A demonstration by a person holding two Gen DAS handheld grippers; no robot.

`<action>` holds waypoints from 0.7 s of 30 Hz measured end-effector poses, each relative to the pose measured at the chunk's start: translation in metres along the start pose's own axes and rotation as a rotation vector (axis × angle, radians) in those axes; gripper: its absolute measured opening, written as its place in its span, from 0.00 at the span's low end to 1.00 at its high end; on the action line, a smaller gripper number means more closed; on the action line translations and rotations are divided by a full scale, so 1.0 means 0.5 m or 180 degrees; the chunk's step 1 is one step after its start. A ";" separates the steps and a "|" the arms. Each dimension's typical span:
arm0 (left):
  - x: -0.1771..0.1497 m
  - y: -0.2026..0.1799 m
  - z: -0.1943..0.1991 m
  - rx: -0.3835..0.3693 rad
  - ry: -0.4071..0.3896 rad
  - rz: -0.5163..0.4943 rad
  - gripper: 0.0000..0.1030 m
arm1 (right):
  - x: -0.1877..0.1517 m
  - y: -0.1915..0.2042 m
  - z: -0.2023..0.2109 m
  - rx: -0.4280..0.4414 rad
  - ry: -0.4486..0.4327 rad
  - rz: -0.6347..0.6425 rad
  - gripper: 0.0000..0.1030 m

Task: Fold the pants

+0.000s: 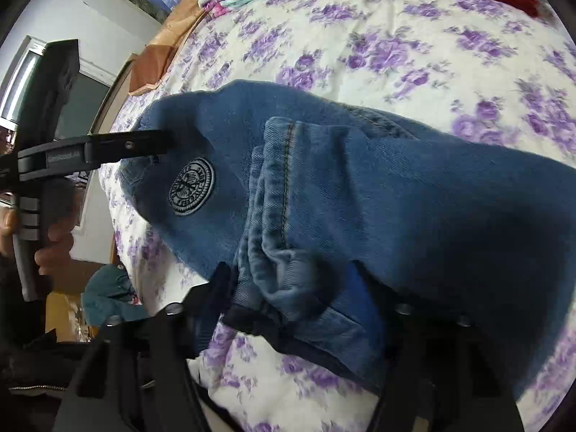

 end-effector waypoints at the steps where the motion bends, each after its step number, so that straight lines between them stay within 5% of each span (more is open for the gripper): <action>1: -0.005 0.009 0.003 -0.0025 0.0010 0.0017 0.95 | 0.005 0.005 0.011 0.0071 -0.0001 -0.0060 0.73; 6: -0.003 -0.003 0.018 -0.0134 -0.0089 -0.0125 0.95 | 0.016 -0.028 0.159 0.0209 -0.0431 -0.0231 0.72; 10: 0.002 -0.073 0.033 -0.0399 -0.0171 -0.0360 0.95 | 0.047 -0.128 0.229 -0.0579 -0.0682 -0.0286 0.46; 14: -0.011 -0.181 0.020 -0.0620 -0.0101 -0.0703 0.95 | 0.052 -0.170 0.213 -0.0813 -0.0687 -0.0304 0.39; 17: -0.036 -0.252 -0.016 -0.0562 0.0015 -0.1045 0.95 | 0.068 -0.201 0.147 -0.1031 -0.0630 -0.0353 0.37; 21: -0.067 -0.275 -0.081 -0.0182 0.0161 -0.1273 0.96 | 0.079 -0.207 0.120 -0.1110 -0.0589 -0.0234 0.39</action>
Point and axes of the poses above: each gripper's, at about its wrist camera, not at the fingertips, and z roughly against the way its jaws point, y to its left, x to its top, the point moved 4 cm from there along -z, roughly the way its jaws point, and after that the axes turned 9 degrees about -y, right-handed, at the moved point
